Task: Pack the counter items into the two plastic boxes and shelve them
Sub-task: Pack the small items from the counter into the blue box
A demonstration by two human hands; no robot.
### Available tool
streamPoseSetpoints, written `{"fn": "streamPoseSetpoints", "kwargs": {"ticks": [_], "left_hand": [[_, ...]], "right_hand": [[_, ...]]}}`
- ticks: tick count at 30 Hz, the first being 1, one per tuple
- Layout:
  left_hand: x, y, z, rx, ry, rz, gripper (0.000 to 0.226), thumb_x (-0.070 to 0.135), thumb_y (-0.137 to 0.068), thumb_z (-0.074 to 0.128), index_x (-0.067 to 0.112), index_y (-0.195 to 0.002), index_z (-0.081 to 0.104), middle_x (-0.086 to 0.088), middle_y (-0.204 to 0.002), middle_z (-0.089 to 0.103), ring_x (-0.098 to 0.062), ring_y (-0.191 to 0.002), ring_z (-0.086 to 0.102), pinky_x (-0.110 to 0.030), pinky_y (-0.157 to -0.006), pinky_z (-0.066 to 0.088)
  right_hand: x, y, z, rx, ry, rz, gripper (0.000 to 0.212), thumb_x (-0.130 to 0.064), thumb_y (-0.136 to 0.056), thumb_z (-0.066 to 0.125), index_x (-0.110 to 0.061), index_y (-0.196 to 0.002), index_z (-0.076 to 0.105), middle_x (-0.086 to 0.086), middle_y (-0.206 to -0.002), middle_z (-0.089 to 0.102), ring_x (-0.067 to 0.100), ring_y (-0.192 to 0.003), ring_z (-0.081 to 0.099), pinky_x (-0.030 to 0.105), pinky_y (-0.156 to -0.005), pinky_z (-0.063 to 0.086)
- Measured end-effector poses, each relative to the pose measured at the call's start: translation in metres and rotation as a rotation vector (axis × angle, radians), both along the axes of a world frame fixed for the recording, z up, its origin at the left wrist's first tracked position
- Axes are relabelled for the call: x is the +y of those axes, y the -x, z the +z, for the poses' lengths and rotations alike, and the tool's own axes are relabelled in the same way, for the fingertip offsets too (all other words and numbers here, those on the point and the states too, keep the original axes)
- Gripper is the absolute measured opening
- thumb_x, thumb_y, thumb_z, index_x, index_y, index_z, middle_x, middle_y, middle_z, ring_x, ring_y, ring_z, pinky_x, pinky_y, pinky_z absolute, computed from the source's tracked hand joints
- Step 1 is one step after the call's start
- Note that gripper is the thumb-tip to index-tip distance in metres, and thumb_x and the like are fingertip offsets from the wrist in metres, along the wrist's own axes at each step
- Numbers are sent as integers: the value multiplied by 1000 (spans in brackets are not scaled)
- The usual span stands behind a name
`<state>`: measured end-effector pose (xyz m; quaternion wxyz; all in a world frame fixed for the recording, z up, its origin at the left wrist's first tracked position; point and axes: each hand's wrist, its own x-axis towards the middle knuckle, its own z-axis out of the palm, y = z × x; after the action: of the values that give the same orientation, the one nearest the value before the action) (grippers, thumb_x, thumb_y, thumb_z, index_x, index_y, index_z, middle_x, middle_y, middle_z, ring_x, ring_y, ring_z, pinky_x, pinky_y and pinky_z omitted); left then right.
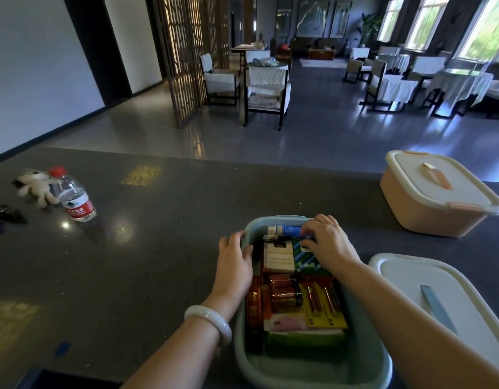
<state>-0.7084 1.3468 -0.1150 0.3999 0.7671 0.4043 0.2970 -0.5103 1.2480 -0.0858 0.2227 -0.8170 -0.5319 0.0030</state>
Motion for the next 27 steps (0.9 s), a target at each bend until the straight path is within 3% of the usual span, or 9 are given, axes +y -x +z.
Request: {"fn": "streamPoseSetpoints", "kwargs": {"ticks": [5, 11, 14, 16, 19, 21, 24, 27], "left_hand": [[2, 0, -3, -10, 22, -9, 30, 28, -99, 49, 30, -129, 47, 12, -118, 37, 6, -85, 49, -4, -60, 42], [4, 1, -4, -11, -26, -33, 26, 32, -98, 49, 32, -124, 49, 15, -114, 39, 8, -85, 50, -1, -64, 39], [7, 8, -4, -2, -56, -41, 10, 38, -98, 47, 40, -105, 54, 15, -103, 48, 15, -89, 48, -2, -68, 39], [11, 18, -6, 41, -92, -13, 12, 36, -98, 47, 42, -89, 52, 14, -97, 51, 18, -86, 47, 0, -67, 37], [18, 43, -9, 178, -151, 75, 12, 30, -98, 50, 32, -106, 58, 12, -100, 50, 4, -80, 52, -6, -65, 38], [23, 63, -9, 261, -179, 114, 24, 30, -98, 50, 22, -119, 59, 9, -104, 49, -3, -87, 53, -13, -76, 39], [27, 100, -4, 381, -234, 169, 28, 30, -97, 52, 16, -121, 59, -2, -112, 52, -18, -101, 56, -29, -88, 46], [32, 139, -1, 552, -299, 204, 33, 32, -98, 50, 15, -126, 55, -6, -119, 51, -24, -109, 53, -36, -93, 45]], "right_hand": [[2, 3, 2, -14, -2, -9, 16, -26, -85, 69, -29, -99, 62, -14, -98, 48, 7, -95, 43, 25, -77, 42], [12, 18, 11, -26, -13, 53, 16, -25, -87, 67, -26, -102, 64, -13, -99, 49, 6, -96, 41, 23, -76, 35], [21, 31, 16, 18, -34, 103, 10, -23, -89, 65, -26, -99, 64, -12, -102, 51, 6, -100, 42, 23, -78, 37], [29, 40, 20, 31, -56, 132, 9, -23, -91, 62, -25, -99, 64, -12, -102, 51, 5, -101, 42, 22, -78, 38], [45, 57, 24, 39, -63, 218, 9, -21, -90, 62, -24, -98, 64, -12, -100, 51, 5, -99, 42, 21, -79, 37], [58, 71, 24, 24, -45, 277, 10, -23, -90, 64, -26, -99, 63, -13, -99, 50, 5, -100, 44, 21, -81, 39], [81, 97, 21, 4, 7, 392, 12, -23, -88, 66, -24, -100, 63, -9, -100, 53, 10, -102, 47, 22, -83, 40], [105, 130, 20, -2, 104, 496, 17, -27, -87, 67, -22, -103, 64, -5, -102, 54, 14, -104, 49, 24, -86, 41]]}}
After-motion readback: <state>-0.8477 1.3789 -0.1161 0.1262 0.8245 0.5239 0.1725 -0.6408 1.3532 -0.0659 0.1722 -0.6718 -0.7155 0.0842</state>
